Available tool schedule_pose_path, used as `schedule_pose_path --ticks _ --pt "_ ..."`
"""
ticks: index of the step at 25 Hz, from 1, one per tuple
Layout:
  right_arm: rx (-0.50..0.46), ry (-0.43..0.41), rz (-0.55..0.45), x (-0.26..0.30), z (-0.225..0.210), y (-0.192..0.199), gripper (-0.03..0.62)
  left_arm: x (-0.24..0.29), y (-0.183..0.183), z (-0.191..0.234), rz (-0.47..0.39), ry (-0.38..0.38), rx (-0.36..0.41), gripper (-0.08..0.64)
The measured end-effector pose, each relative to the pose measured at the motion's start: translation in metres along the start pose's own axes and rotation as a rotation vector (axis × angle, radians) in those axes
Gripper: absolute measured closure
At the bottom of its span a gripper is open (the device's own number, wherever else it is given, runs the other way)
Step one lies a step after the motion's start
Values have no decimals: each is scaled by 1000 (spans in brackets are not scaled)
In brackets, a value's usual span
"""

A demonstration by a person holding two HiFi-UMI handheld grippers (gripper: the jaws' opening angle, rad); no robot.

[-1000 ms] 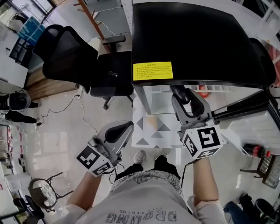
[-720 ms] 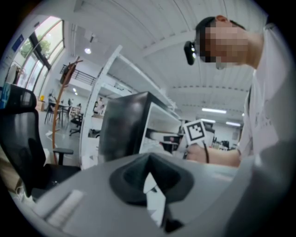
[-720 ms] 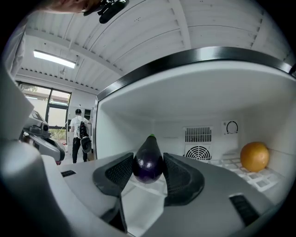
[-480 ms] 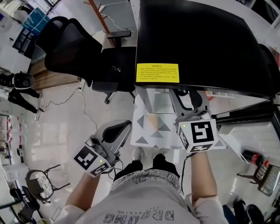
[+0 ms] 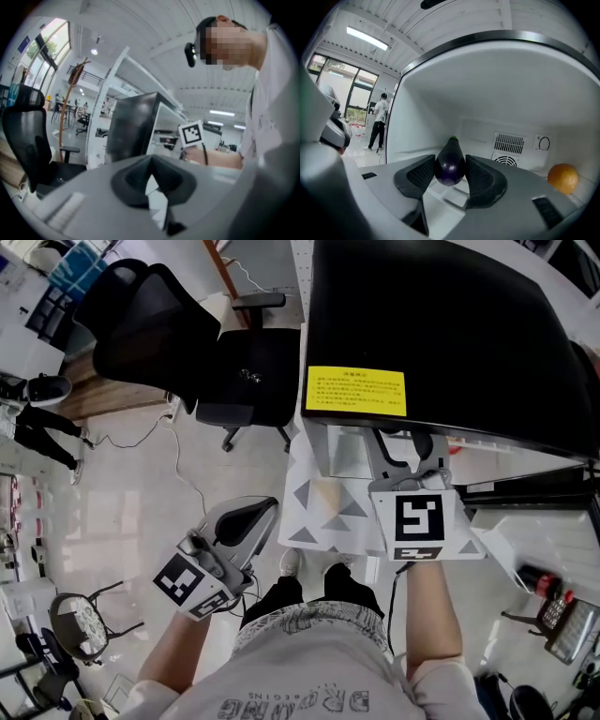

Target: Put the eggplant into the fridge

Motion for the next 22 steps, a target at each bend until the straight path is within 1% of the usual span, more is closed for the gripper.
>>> schedule_pose_path --ticks 5,13,22 --pt "-72 29 58 7 2 1 391 -2 4 0 -4 -3 -8 554" --pt "-120 36 135 15 6 4 391 -4 6 0 -13 -7 -22 554" --pt "-157 58 171 20 7 4 391 -5 7 -1 -22 -11 -29 554"
Point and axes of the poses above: the fingertips, and each gripper's own axes: x forward along the fingers, z to its left, y out of its underside, the point moved 10 cm from there along -x, backward along the fingers, and after that the axes turned 8 degrees about x, right-handed, at the moved point
